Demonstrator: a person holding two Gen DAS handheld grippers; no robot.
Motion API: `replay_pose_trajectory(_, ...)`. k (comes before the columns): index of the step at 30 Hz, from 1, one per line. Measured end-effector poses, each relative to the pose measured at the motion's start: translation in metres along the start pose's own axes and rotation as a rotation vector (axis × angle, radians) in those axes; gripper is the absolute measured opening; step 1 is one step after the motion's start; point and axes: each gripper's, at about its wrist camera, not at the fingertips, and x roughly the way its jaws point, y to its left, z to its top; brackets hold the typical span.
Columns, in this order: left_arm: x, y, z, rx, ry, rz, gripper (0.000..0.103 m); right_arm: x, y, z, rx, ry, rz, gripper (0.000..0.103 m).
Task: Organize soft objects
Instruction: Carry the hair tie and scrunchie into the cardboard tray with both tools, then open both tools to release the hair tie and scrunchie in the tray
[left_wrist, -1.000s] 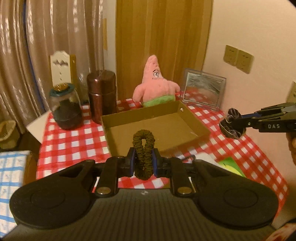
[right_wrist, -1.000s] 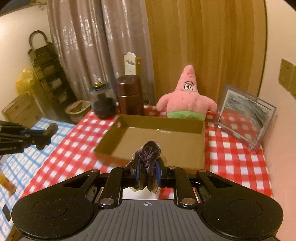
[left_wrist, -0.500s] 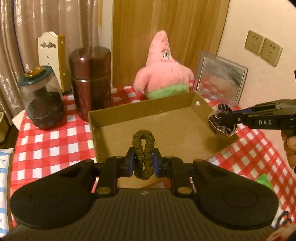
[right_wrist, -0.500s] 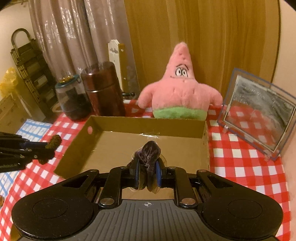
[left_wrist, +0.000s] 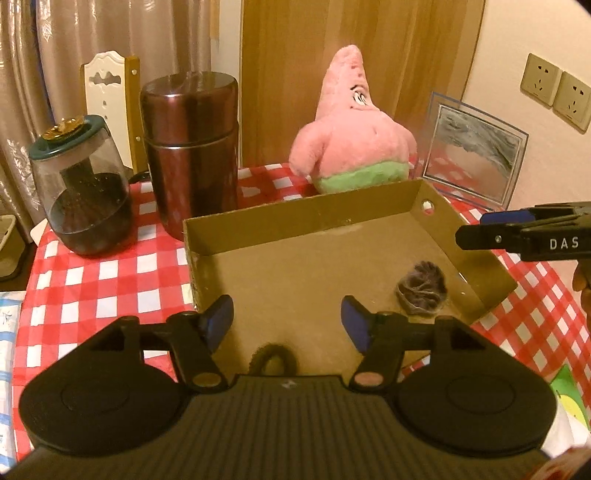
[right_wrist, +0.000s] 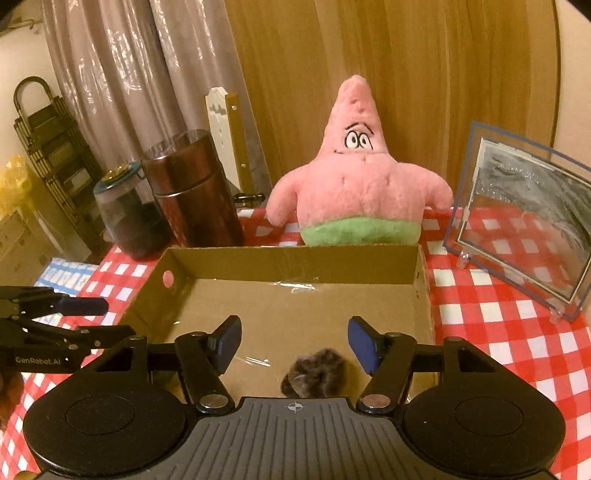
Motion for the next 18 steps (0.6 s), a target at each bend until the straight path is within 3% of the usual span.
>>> replay_pose_trajectory(14, -0.061, -0.006, -0.004, -0.036, -0.059, 0.019, 0.064, -0.049, 0.003, -0.007, -0.031, -0.036, -0.044, 0.064)
replay_pose_trajectory(18, -0.088, -0.020, -0.005, -0.021, -0.080, 0.023, 0.071, -0.076, 0.012, -0.011, -0.037, -0.046, -0.057, 0.064)
